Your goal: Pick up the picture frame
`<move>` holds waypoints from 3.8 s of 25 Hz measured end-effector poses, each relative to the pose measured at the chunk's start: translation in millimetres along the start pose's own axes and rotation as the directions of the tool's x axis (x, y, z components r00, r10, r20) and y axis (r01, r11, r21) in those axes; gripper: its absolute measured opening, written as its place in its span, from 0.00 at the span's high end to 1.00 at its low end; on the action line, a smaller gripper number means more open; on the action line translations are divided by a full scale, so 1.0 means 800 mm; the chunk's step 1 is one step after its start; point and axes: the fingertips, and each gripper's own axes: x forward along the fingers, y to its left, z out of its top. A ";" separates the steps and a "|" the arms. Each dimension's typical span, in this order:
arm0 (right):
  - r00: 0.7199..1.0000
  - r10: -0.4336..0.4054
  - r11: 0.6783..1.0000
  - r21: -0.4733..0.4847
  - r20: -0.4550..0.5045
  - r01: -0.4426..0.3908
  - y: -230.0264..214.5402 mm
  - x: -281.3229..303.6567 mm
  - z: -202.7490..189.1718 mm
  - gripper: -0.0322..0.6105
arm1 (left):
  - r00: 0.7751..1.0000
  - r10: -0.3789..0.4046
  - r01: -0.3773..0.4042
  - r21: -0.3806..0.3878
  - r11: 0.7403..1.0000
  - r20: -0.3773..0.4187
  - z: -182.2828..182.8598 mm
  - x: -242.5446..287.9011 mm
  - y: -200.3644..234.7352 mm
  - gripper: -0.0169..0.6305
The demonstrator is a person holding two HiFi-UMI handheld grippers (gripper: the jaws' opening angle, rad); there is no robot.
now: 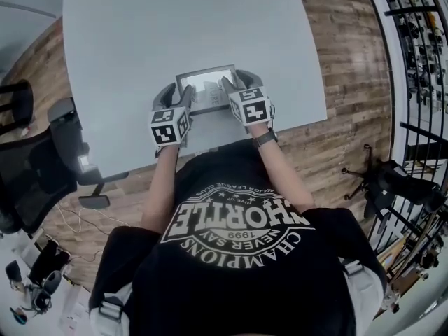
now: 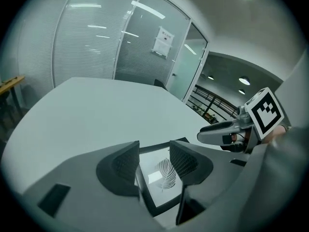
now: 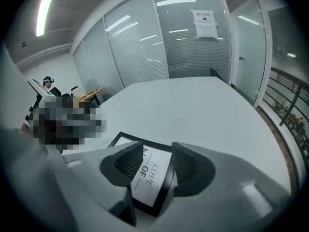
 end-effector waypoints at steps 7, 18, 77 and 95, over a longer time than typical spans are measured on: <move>0.993 0.020 0.995 0.100 -0.115 -0.008 -0.013 0.026 -0.061 0.63 | 0.986 -0.030 0.020 -0.057 0.998 -0.167 -0.056 0.026 0.009 0.54; 0.989 0.036 0.989 0.148 -0.145 -0.015 -0.014 0.040 -0.093 0.63 | 0.975 -0.025 -0.023 -0.214 0.977 -0.219 -0.091 0.039 0.026 0.55; 0.962 -0.132 0.981 0.170 0.239 0.092 0.090 -0.160 -0.042 0.85 | 0.994 0.043 -0.034 -0.095 0.995 0.102 -0.043 -0.167 -0.011 0.87; 0.845 -0.206 0.979 0.107 0.494 0.176 0.134 -0.291 0.085 0.85 | 0.934 0.008 -0.038 0.077 0.996 0.356 0.091 -0.288 -0.052 0.87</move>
